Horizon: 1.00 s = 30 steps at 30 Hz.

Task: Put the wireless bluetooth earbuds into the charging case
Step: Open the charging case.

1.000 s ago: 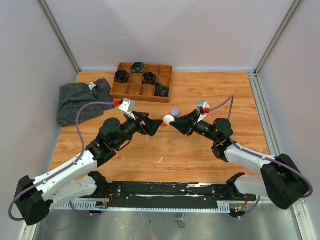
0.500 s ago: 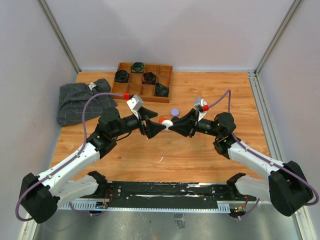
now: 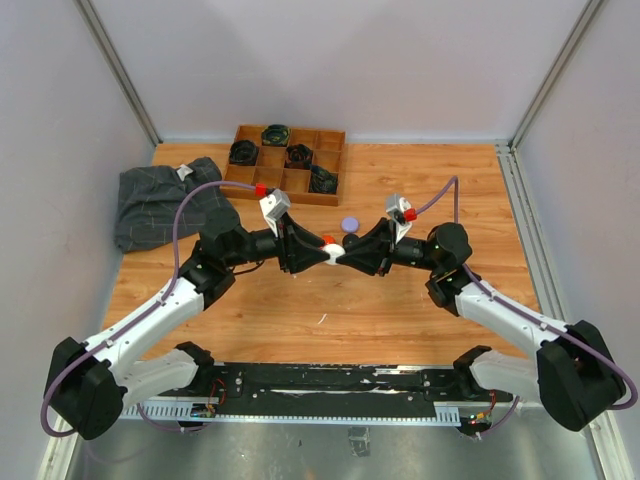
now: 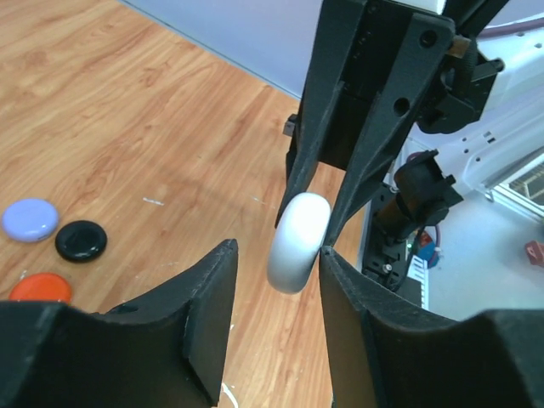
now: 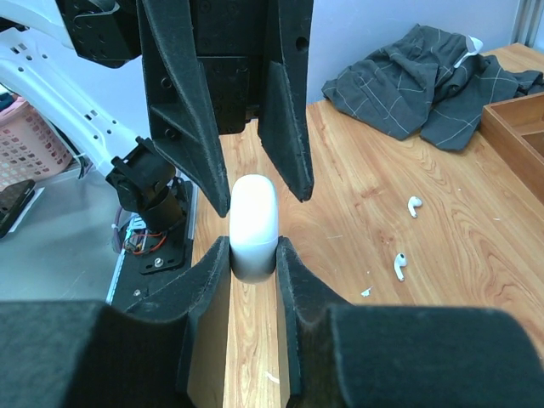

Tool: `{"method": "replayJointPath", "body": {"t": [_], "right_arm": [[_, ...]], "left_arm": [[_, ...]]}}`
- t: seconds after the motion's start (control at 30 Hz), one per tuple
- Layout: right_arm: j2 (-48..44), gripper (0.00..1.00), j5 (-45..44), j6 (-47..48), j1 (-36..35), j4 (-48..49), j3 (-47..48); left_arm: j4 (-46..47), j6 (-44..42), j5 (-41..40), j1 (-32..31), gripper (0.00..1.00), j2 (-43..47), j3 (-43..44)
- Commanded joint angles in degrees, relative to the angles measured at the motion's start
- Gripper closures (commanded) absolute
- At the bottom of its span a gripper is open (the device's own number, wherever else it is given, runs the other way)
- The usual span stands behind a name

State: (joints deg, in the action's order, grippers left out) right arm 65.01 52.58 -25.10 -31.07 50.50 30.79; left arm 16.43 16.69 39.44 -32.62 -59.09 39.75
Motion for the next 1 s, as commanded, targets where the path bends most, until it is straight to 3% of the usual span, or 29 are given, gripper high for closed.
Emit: {"method": "replayJointPath", "body": {"t": [0.0, 0.1, 0.17, 0.3, 0.53, 0.8, 0.97], "right_arm": [[0.3, 0.96, 2.7, -1.1, 0.9, 2.9, 2.2], [0.5, 0.91, 2.9, -1.3, 0.9, 3.0, 2.3], [0.7, 0.82, 3.3, -1.3, 0.9, 2.9, 2.5], [1.5, 0.69, 4.3, -1.5, 0.9, 3.0, 2.7], [3.1, 0.56, 5.2, -3.1, 0.8, 5.0, 2.8], [5.0, 0.53, 5.8, -6.9, 0.6, 11.2, 2.6], [5.6, 0.57, 5.9, -7.4, 0.3, 11.8, 2.7]], "left_arm": [[3.3, 1.3, 4.2, 0.5, 0.55, -0.2, 1.2], [3.5, 1.3, 4.8, 0.6, 0.67, -0.5, 1.1], [4.0, 1.2, 5.3, 0.6, 0.77, -0.5, 0.9], [5.5, 1.7, 4.8, 0.6, 0.79, 0.0, 0.2], [10.0, 4.2, 4.0, 0.6, 0.82, 0.4, -1.5], [10.6, 4.3, 3.9, 0.5, 0.83, 0.4, -2.2], [10.6, 4.1, 3.7, 0.5, 0.83, 0.4, -2.5]]}}
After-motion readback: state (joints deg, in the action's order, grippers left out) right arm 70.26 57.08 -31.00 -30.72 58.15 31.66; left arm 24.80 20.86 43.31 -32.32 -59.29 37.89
